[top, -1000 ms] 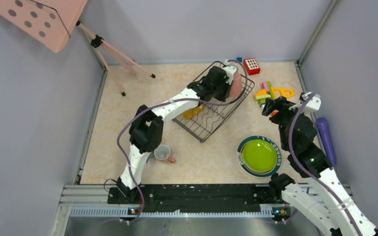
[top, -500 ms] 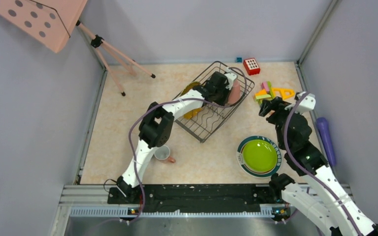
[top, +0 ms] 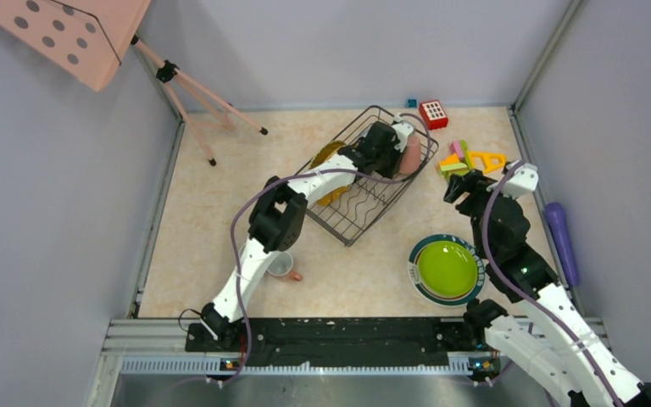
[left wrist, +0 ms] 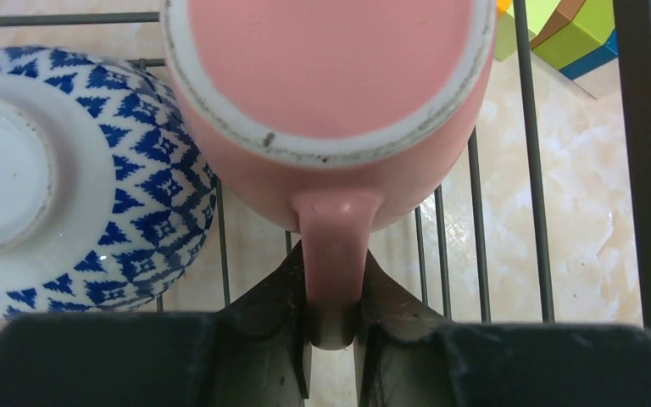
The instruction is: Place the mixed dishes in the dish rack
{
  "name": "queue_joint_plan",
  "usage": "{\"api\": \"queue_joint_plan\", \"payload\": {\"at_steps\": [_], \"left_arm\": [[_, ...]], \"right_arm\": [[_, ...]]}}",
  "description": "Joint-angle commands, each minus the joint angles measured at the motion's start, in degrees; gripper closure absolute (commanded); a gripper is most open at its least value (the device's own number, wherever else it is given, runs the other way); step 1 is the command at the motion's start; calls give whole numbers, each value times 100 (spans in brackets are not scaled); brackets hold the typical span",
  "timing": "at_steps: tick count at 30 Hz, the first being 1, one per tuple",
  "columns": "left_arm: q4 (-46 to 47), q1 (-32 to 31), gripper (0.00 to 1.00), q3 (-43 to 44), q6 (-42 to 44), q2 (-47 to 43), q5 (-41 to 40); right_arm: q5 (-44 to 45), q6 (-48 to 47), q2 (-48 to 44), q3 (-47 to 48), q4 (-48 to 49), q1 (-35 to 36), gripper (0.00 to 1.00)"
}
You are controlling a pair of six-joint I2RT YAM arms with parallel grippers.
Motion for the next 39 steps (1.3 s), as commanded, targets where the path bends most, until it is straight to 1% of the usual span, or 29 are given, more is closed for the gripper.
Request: {"api": "queue_joint_plan", "payload": {"at_steps": [1, 4, 7, 10, 14, 20, 25, 27, 29, 30, 33, 35, 37, 39], "left_arm": [[598, 21, 70, 407, 39, -37, 142], [571, 12, 46, 388, -6, -120, 137], [560, 1, 38, 305, 3, -304, 136], [566, -6, 37, 165, -25, -561, 158], [623, -9, 37, -133, -214, -1016, 241], [641, -16, 33, -757, -403, -1846, 204], [521, -49, 34, -1275, -654, -2624, 192], [450, -101, 34, -1664, -856, -3095, 56], [323, -154, 34, -2054, -1110, -3521, -63], [209, -195, 34, -2257, -1286, -3736, -142], [16, -336, 34, -3139, -1751, -4521, -245], [159, -499, 32, -3898, -1962, -5110, -324], [225, -610, 30, -4532, -2165, -5685, -463], [103, -645, 30, -5007, -2309, -6178, -440]], "right_arm": [[185, 47, -98, 16, 195, -31, 31], [217, 56, -78, 29, 147, -35, 29], [205, 158, 4, 101, -16, -34, 28], [103, 334, 76, 161, -271, -35, 28], [-336, 682, 33, 69, -606, -35, 27], [-781, 1132, 90, 46, -1247, -34, 26], [-1246, 1714, 319, 96, -1947, -35, 23], [-1191, 2215, 483, 121, -2350, -35, 17], [-1152, 2672, 802, 184, -2762, -34, 5], [-1144, 2857, 974, 233, -3057, -37, 2], [-1040, 3203, 1559, 402, -3670, -30, 1], [-887, 3350, 1914, 479, -3972, -30, 1], [-956, 3380, 2207, 520, -4076, -34, 1], [-1139, 3456, 2370, 448, -4032, -35, 1]]}}
